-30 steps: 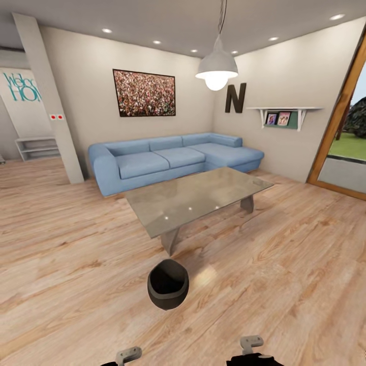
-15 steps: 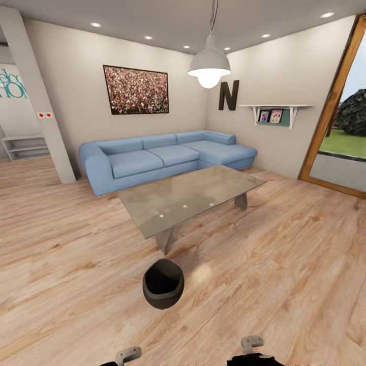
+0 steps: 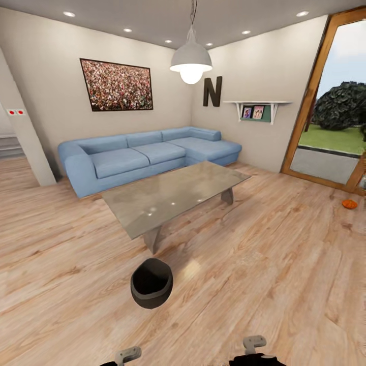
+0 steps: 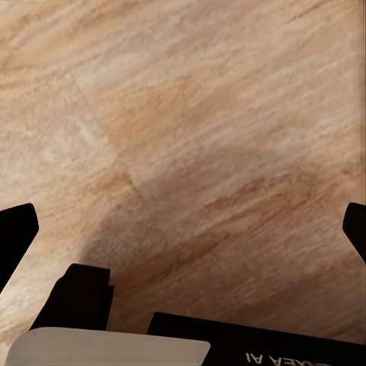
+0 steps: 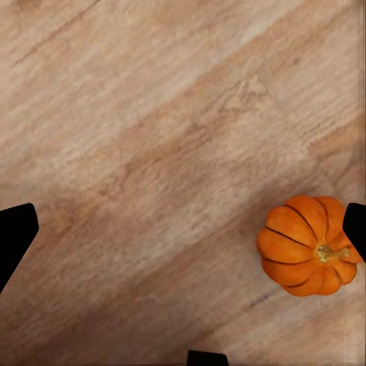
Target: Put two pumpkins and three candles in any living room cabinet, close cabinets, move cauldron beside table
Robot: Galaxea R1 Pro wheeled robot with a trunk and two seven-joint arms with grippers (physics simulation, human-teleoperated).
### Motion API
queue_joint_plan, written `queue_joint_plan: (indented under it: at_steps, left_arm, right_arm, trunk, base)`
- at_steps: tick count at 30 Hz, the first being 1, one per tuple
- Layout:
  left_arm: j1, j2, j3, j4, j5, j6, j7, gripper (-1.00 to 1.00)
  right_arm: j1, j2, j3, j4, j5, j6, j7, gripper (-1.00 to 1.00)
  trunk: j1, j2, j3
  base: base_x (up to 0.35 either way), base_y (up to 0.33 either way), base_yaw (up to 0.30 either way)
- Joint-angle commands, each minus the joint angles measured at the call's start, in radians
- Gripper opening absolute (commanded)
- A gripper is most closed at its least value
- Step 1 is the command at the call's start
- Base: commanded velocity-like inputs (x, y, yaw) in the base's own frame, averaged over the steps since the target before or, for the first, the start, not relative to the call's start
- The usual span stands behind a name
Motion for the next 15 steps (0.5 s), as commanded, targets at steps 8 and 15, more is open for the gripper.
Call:
queue_joint_plan:
  at_steps: [8, 15]
  left_arm:
    - [0.0, -0.001, 0.0, 0.0, 0.0, 0.0, 0.0, 1.0]
    - [0.0, 0.0, 0.0, 0.001, 0.0, 0.0, 0.0, 1.0]
  right_arm:
    - [0.003, 0.004, -0.001, 0.002, -0.008, 0.0, 0.0, 1.0]
    - [0.015, 0.006, -0.002, 0.002, -0.009, 0.0, 0.0, 1.0]
  trunk:
    - [0.0, 0.0, -0.008]
    - [0.0, 0.0, -0.014]
  base:
    - [0.0, 0.0, -0.234]
    - [0.0, 0.0, -0.239]
